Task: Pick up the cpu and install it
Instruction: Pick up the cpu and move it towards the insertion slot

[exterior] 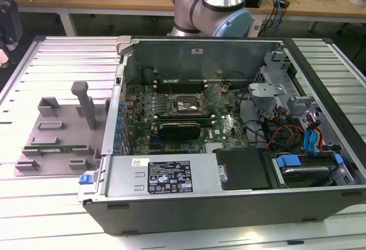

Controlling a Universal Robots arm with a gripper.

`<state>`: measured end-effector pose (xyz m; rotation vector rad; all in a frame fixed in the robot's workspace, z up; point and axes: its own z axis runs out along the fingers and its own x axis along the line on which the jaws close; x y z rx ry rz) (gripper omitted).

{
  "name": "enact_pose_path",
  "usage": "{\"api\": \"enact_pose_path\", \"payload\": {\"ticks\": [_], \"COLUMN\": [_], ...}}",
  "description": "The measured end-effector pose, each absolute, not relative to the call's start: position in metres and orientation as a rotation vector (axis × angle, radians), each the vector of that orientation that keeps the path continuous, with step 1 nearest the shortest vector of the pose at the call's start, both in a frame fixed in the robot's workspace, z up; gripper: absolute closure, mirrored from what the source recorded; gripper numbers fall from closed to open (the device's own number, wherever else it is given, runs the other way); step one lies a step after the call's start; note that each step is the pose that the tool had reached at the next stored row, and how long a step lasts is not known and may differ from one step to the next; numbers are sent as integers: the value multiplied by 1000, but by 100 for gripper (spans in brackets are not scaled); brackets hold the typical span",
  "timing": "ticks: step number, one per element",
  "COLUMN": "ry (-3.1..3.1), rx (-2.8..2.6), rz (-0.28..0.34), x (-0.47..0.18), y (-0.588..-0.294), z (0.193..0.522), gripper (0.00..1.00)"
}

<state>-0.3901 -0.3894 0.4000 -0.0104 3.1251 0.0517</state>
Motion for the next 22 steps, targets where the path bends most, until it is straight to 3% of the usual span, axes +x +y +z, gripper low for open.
{"api": "enact_pose_path", "payload": {"ticks": [22], "ry": [3125], "rx": [-10], "rz": [51], "x": [-348], "y": [-389], "z": [400], "gripper": [45]}}
